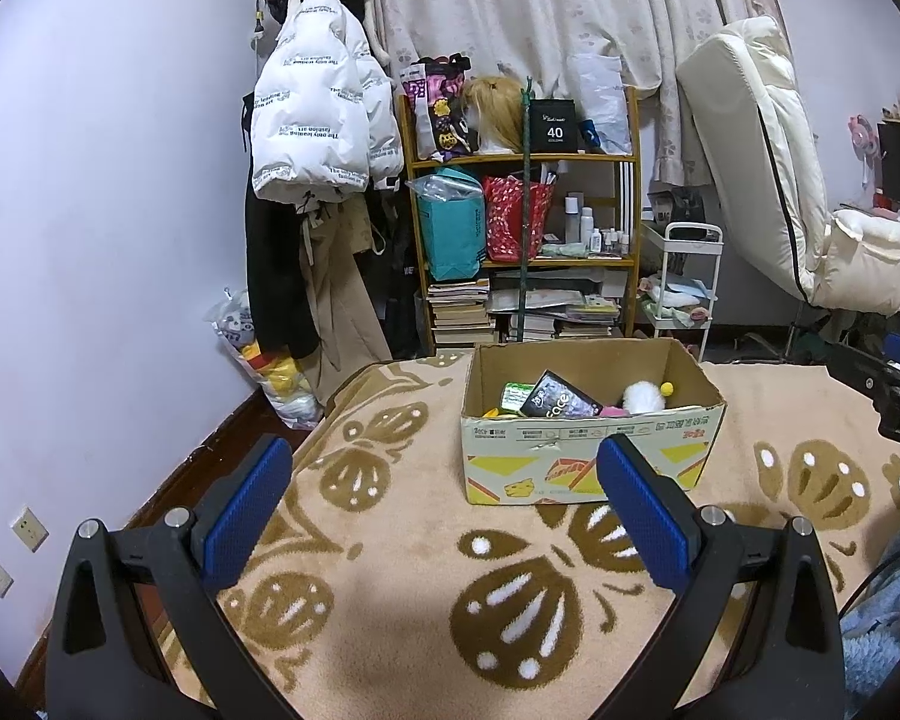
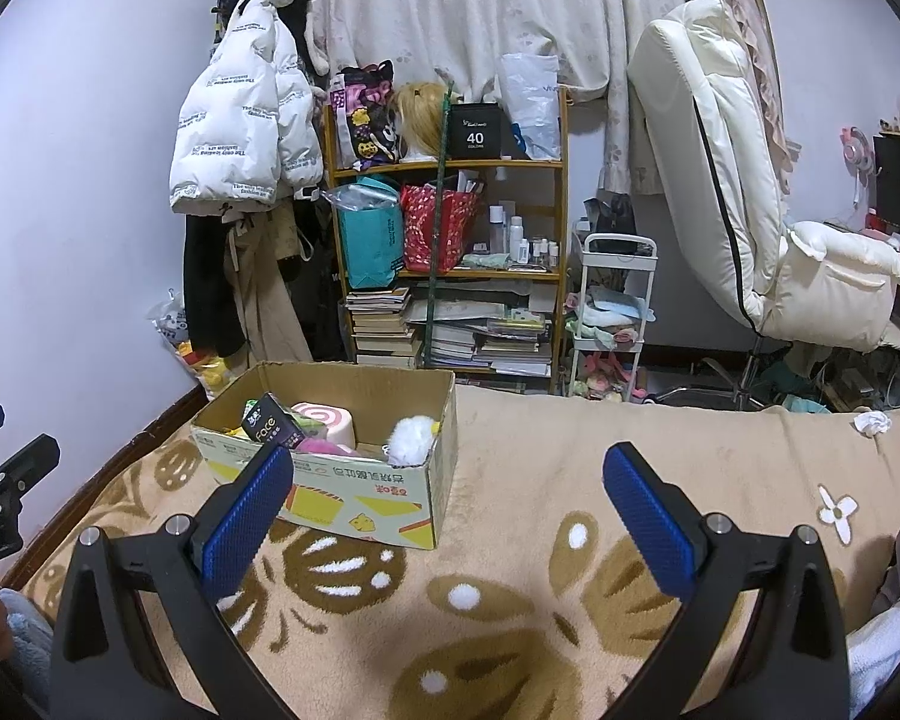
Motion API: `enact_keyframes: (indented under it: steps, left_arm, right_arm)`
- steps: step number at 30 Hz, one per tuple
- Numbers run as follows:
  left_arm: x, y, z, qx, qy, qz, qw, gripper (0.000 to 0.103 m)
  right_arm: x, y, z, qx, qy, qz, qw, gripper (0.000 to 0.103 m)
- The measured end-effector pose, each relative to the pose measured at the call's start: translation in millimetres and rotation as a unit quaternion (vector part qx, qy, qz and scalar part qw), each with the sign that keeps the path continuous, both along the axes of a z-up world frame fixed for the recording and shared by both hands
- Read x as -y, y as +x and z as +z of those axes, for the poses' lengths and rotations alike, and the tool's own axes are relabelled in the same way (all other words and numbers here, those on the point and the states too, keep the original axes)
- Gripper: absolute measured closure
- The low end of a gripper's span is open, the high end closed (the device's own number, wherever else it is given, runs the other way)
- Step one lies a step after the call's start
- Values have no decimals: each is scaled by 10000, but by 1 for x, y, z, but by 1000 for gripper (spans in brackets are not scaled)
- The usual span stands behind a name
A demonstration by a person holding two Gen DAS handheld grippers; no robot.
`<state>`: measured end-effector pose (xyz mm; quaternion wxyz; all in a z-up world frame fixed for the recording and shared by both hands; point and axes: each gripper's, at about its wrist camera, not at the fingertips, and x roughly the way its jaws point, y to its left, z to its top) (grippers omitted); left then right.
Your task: Organize soft objects
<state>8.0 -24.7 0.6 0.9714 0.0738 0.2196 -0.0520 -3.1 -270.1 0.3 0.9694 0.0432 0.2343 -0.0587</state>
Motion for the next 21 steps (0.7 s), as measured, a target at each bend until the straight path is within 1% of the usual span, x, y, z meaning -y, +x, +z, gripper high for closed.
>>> enact_keyframes:
  steps: [21]
  left_arm:
    - [2,-1,-2,9,-2,-10,10000,3]
  right_arm:
    - [0,-2,-1,-8,17,-25,10000,0]
